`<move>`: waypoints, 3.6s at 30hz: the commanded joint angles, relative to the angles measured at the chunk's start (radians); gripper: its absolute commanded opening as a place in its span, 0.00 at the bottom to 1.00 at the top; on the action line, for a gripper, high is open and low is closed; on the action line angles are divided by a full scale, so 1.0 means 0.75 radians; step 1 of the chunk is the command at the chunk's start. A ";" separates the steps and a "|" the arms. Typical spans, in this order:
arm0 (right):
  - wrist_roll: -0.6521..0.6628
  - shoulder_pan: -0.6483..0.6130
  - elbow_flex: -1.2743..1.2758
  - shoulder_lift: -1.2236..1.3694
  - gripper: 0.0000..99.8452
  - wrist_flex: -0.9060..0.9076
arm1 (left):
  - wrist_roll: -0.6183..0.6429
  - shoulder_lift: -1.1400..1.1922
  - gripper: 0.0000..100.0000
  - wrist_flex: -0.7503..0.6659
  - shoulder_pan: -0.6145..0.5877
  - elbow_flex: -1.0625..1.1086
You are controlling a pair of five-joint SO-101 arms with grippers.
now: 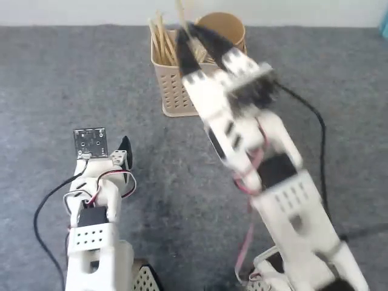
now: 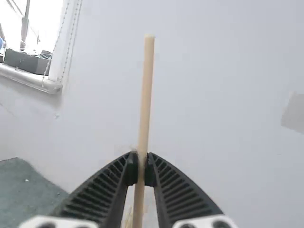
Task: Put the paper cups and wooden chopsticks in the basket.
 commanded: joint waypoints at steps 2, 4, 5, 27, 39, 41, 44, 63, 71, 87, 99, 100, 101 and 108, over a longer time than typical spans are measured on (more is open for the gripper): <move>0.108 -0.011 -0.501 0.402 0.01 -0.042 | -0.006 -0.035 0.18 -0.041 0.010 0.005; 0.104 -0.011 -0.702 0.576 0.01 -0.044 | -0.047 -0.035 0.18 -0.041 0.016 0.005; 0.102 -0.013 -0.806 0.660 0.01 -0.044 | -0.061 -0.035 0.18 -0.041 0.018 0.005; -0.113 0.054 -1.667 1.263 0.09 0.330 | -0.078 -0.035 0.18 -0.043 0.020 0.007; -0.401 0.130 -1.667 0.881 0.01 1.194 | -0.080 -0.035 0.18 -0.043 0.020 0.009; -0.442 0.161 -1.667 0.817 0.01 1.351 | -0.080 -0.035 0.18 -0.043 0.020 0.009; -0.454 0.222 -1.665 0.738 0.01 1.574 | -0.078 -0.035 0.18 -0.043 0.020 0.009; -0.430 0.815 -0.904 0.083 0.01 2.229 | -0.074 -0.047 0.01 -0.192 0.141 0.103; -0.374 0.866 -0.031 -0.478 0.01 1.887 | -0.029 -0.047 0.01 0.014 0.141 0.003; -0.248 0.866 0.827 -0.465 0.01 1.210 | -0.043 -0.035 0.01 0.927 0.141 -0.521; -0.325 0.864 0.910 -0.494 0.01 1.278 | -0.172 -0.055 0.01 1.131 0.141 -0.541; -0.323 0.864 0.941 -0.537 0.01 1.276 | -0.172 -0.074 0.01 1.131 0.141 -0.539; -0.323 0.856 0.968 -0.586 0.01 1.274 | -0.172 -0.104 0.01 1.131 0.141 -0.537; -0.219 0.803 1.170 -0.995 0.01 1.274 | -0.239 -0.612 0.01 1.127 0.198 -0.265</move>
